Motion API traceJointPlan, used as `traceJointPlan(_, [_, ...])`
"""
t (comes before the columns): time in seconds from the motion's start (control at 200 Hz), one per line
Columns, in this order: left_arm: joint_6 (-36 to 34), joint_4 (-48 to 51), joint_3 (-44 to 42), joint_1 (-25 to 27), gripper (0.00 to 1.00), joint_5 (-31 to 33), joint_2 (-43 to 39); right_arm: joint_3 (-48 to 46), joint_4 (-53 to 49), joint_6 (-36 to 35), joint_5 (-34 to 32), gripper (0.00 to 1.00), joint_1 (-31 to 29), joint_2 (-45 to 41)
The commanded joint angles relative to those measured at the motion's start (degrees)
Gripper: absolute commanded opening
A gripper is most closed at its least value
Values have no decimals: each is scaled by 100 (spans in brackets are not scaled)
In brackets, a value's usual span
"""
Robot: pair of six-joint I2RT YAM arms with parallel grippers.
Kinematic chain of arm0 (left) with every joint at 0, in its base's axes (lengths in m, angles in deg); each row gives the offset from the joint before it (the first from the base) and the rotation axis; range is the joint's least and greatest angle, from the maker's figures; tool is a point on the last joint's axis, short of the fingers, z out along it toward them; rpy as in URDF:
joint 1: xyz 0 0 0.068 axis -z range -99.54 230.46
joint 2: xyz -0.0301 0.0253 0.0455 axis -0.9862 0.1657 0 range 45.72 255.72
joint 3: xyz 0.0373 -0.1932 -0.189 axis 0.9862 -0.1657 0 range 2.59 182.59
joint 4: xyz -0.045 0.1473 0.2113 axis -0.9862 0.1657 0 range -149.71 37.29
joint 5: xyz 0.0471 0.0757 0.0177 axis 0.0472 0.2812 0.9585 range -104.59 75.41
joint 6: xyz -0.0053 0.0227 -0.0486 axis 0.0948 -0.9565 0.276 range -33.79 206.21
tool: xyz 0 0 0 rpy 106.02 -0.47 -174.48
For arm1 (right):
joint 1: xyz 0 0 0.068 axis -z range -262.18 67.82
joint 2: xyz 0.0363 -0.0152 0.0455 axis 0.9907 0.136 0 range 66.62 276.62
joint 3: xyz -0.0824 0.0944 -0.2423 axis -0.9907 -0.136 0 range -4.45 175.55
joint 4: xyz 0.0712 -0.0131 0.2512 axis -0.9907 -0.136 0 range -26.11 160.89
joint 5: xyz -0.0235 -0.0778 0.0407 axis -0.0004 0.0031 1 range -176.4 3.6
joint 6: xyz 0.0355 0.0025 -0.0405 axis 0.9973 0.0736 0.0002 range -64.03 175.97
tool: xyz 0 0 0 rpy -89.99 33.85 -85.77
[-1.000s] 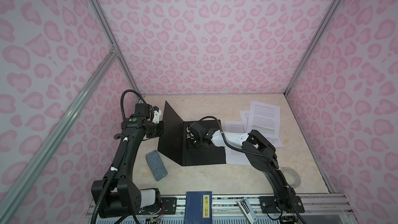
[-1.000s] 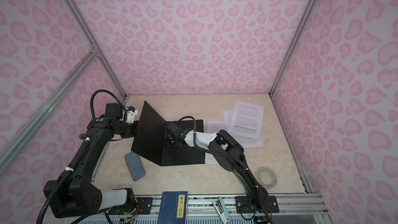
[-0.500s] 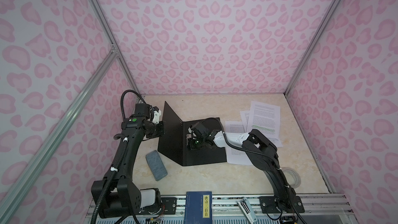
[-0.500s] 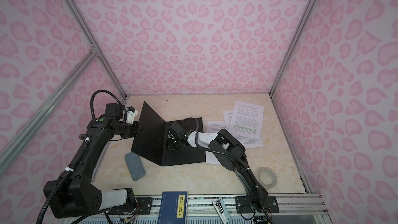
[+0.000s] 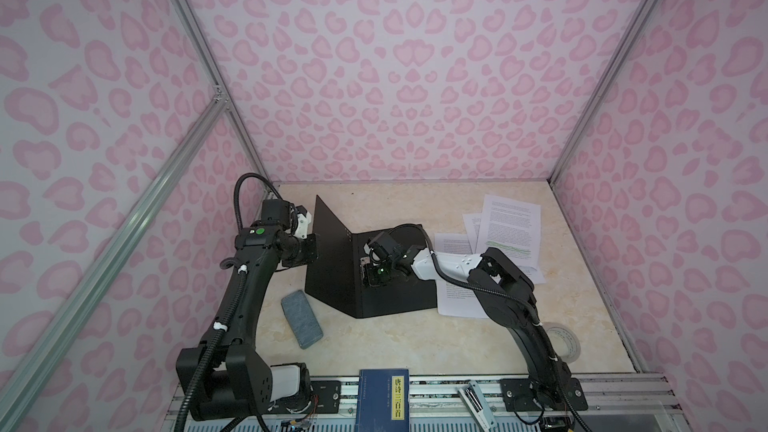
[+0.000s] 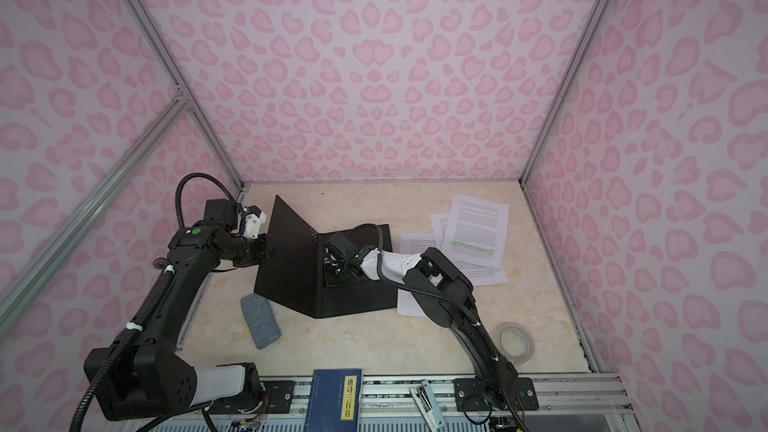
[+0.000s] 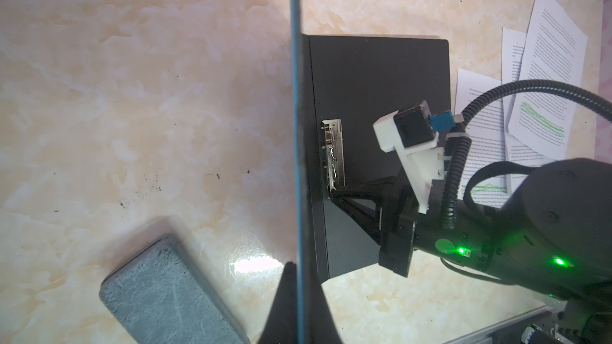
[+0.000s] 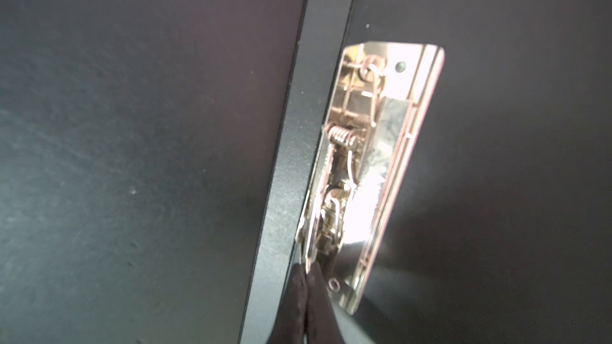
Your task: Put the files into the folder
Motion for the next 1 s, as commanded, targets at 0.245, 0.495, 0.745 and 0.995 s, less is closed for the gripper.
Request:
traceJointPlan(0.245, [-152, 183, 38, -5, 4, 242, -86, 210, -901, -359, -597, 0, 5, 138])
traceJointPlan(0.495, [-209, 185, -11, -5, 4, 259, -84, 464, -997, -425, -494, 0, -22, 52])
traceJointPlan(0.745, [-209, 174, -37, -5, 4, 226, -73, 642, -915, -387, -240, 0, -22, 44])
traceJointPlan(0.995, [-226, 165, -61, -5, 4, 218, -39, 751, -843, -336, -52, 10, -9, -17])
